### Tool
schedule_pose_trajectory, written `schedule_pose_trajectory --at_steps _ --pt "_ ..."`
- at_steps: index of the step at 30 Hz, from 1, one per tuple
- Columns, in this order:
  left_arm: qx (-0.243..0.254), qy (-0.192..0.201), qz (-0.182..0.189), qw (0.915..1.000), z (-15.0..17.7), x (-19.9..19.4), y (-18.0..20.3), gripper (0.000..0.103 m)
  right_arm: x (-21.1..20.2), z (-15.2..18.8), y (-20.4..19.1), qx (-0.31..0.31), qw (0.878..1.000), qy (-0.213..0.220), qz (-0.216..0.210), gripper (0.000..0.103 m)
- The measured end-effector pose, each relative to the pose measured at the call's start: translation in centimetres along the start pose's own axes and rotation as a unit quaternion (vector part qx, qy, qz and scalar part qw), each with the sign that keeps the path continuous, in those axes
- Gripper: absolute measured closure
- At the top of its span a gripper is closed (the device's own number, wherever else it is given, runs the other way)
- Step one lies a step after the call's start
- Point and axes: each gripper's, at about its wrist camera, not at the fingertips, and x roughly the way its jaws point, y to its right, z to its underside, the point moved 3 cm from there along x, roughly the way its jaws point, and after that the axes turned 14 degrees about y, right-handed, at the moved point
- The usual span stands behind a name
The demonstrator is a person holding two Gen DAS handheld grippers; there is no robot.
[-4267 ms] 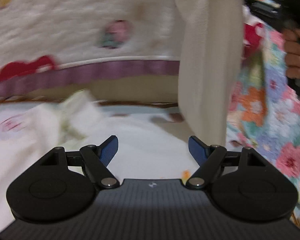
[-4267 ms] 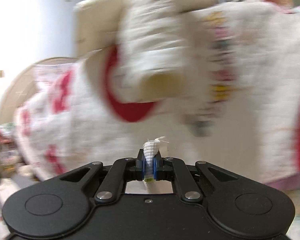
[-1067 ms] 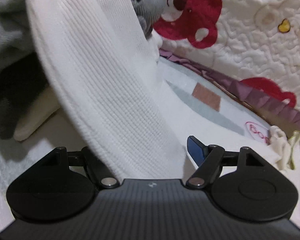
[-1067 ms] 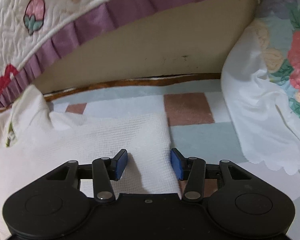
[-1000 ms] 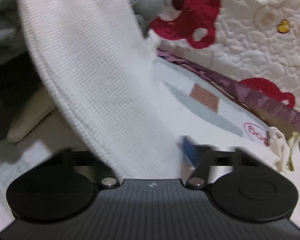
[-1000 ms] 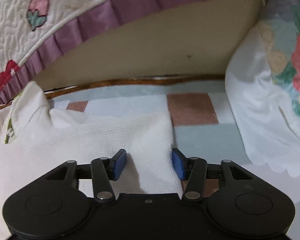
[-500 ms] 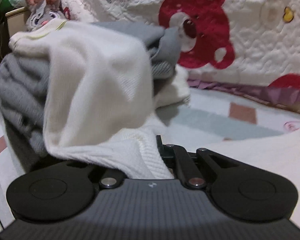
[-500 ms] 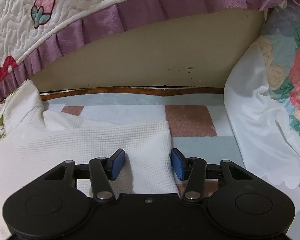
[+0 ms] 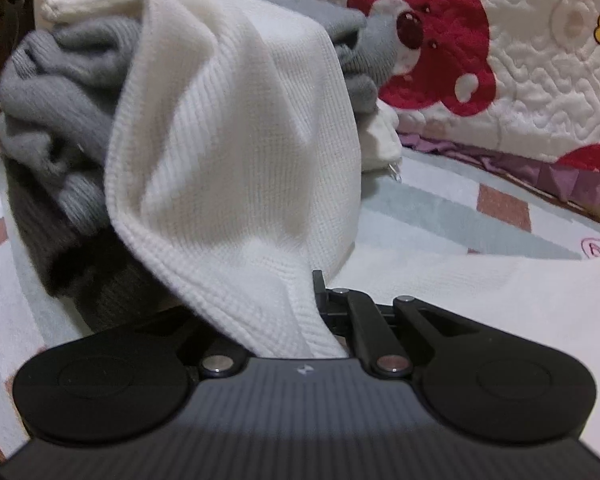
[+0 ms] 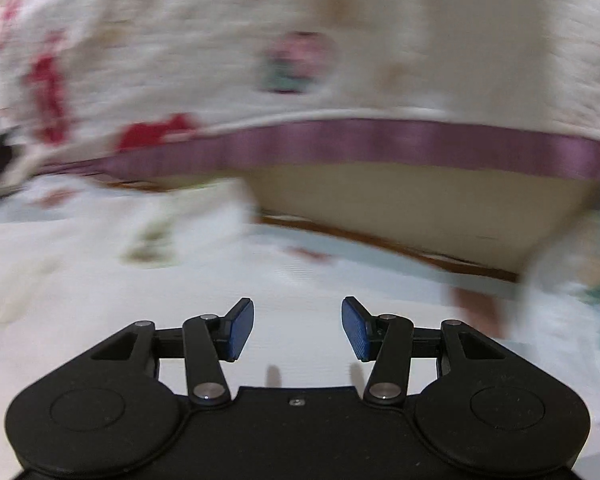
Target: Fold clothes
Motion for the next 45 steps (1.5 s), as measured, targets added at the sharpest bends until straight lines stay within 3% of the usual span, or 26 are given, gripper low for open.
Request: schedule_pose_trajectory --at_steps 6,9,10,11,12,15,19,25,26,28,31,33,38,40,41,45 --pt "-0.032 -0.024 0.01 0.9991 0.3 0.0 -0.4 0.101 1.5 -0.7 -9.4 -0.018 0.991 -0.031 -0.132 0.049" --pt "-0.041 -0.029 0.01 0.9987 0.3 -0.2 -0.5 0.101 3.3 0.2 -13.8 -0.04 0.984 -0.054 -0.162 0.05" --pt "-0.041 -0.029 0.01 0.9987 0.2 -0.2 -0.5 0.101 3.8 0.6 -15.1 -0.048 0.982 -0.067 -0.168 0.056" --pt "-0.041 -0.029 0.012 0.9987 0.0 -0.3 -0.4 0.101 4.2 0.9 -16.2 -0.053 0.981 -0.077 -0.172 0.087" --pt "-0.042 -0.029 0.013 0.9986 -0.2 -0.5 -0.4 0.101 4.0 1.0 -17.2 -0.049 0.98 -0.083 -0.174 0.098" --pt "-0.043 -0.023 0.021 0.9986 -1.3 -1.7 -0.6 0.1 4.0 0.9 -19.5 -0.046 0.98 -0.091 -0.171 0.098" --pt "-0.047 -0.026 0.035 0.9979 -3.5 -3.5 -1.5 0.092 5.2 0.7 -19.2 0.016 0.979 -0.102 -0.175 0.098" --pt "-0.048 -0.006 0.043 0.9979 -7.5 -7.2 -3.5 0.091 5.5 0.7 -19.6 0.011 0.979 -0.108 -0.171 0.098" --pt "-0.055 -0.002 0.051 0.9972 -8.3 -7.9 -3.7 0.09 5.6 0.6 -19.8 0.016 0.978 -0.111 -0.177 0.098" --pt "-0.051 0.02 0.063 0.9965 -10.1 -9.3 -3.8 0.084 5.6 0.3 -20.3 0.05 0.965 -0.126 -0.226 0.098" --pt "-0.018 0.045 0.057 0.9972 -12.0 -10.7 -3.9 0.075 4.8 -0.7 -20.9 0.086 0.959 -0.103 -0.248 0.094" --pt "-0.03 0.049 0.055 0.9968 -12.6 -11.2 -4.7 0.073 4.0 -1.4 -21.3 0.094 0.959 -0.086 -0.251 0.089" --pt "-0.163 0.008 0.068 0.9843 -10.9 -9.9 -7.8 0.068 2.3 -1.8 -22.1 0.09 0.953 -0.082 -0.277 0.082" --pt "-0.178 0.009 0.045 0.983 -10.2 -9.5 -8.6 0.067 1.6 -1.8 -22.4 0.059 0.956 -0.079 -0.276 0.081" --pt "-0.172 0.017 0.03 0.9845 -10.2 -9.3 -8.8 0.061 1.3 -1.7 -22.4 0.048 0.957 -0.078 -0.277 0.08" --pt "-0.11 0.056 -0.026 0.992 -12.1 -7.8 -9.6 0.055 0.4 -1.5 -22.2 0.009 0.958 -0.076 -0.275 0.076"
